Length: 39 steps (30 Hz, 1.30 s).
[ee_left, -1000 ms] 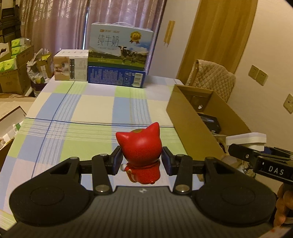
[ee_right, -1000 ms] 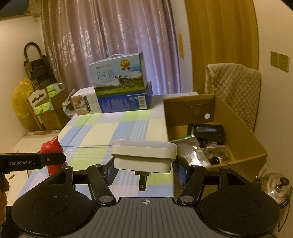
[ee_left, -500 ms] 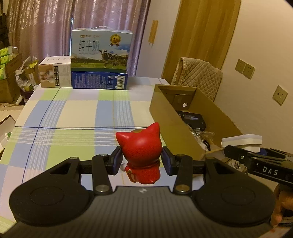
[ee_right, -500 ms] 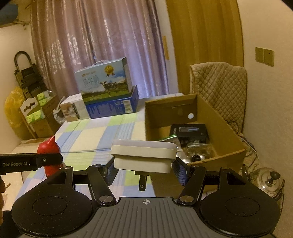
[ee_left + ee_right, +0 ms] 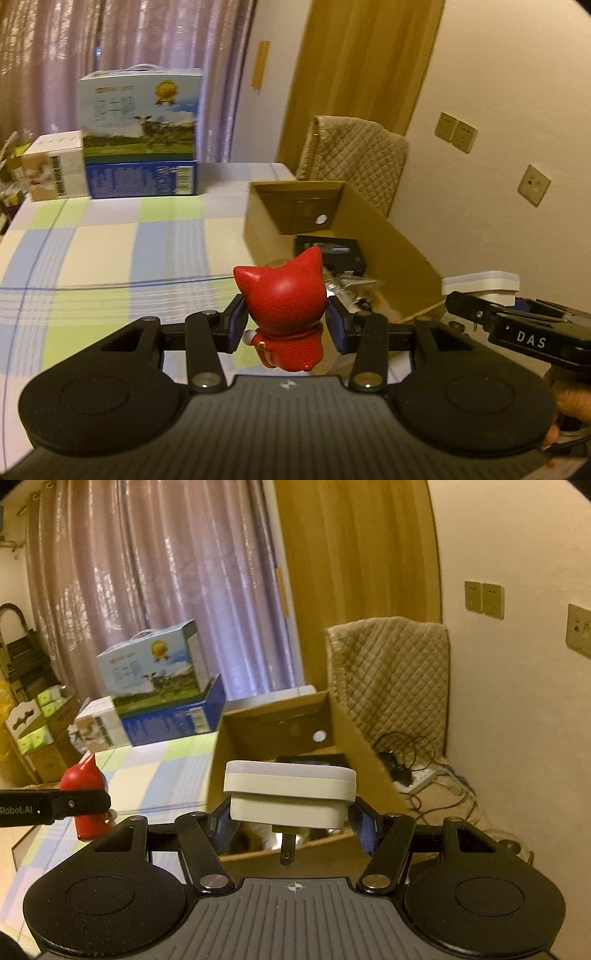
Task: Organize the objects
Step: 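Carry the red figurine and white plug over the cardboard box, then lower the red figurine into the box and open the left gripper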
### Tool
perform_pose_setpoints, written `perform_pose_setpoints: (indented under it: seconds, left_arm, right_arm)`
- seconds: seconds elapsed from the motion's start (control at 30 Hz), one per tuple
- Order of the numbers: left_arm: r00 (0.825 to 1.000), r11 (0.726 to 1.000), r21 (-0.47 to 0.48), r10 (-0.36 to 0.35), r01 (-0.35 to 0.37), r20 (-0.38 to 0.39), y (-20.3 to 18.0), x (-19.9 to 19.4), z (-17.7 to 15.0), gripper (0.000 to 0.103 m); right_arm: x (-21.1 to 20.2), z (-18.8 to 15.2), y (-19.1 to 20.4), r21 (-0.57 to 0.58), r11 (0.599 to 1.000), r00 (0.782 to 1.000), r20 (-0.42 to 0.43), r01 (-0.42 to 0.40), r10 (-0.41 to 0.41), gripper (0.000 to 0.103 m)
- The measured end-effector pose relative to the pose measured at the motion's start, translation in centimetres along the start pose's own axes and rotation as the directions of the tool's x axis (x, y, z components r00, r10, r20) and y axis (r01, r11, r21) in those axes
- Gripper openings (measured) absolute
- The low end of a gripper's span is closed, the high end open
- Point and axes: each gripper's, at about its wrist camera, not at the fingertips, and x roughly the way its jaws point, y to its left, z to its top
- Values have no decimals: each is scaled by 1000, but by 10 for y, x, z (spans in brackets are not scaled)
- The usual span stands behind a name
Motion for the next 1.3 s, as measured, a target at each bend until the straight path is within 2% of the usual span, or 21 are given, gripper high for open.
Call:
perform_pose_setpoints:
  seconds: [0.3, 0.57, 1.17, 1.2, 1.23, 1.3]
  left_arm:
    - [998, 998, 46, -50, 51, -32, -40, 41, 18, 40]
    - [995, 995, 66, -69, 74, -77, -60, 78, 22, 40]
    - [988, 994, 60, -83, 92, -128, -60, 133, 32, 40]
    - [988, 993, 58, -92, 100, -128, -59, 135, 34, 42]
    - [988, 993, 53, -98, 105, -122, -58, 136, 35, 53]
    - [990, 994, 55, -93, 99, -103, -57, 135, 37, 64]
  right_arm:
    - [23, 20, -31, -5, 1000, 1000, -9, 9, -9, 61]
    - [47, 25, -45, 0, 1000, 999, -36, 3, -3, 61]
    - [85, 32, -57, 11, 1000, 998, -63, 5, -4, 61]
    - [85, 32, -57, 12, 1000, 998, -62, 5, -4, 61]
    - [86, 33, -58, 13, 1000, 998, -63, 5, -4, 61]
    - [86, 33, -58, 14, 1000, 998, -64, 4, -3, 61]
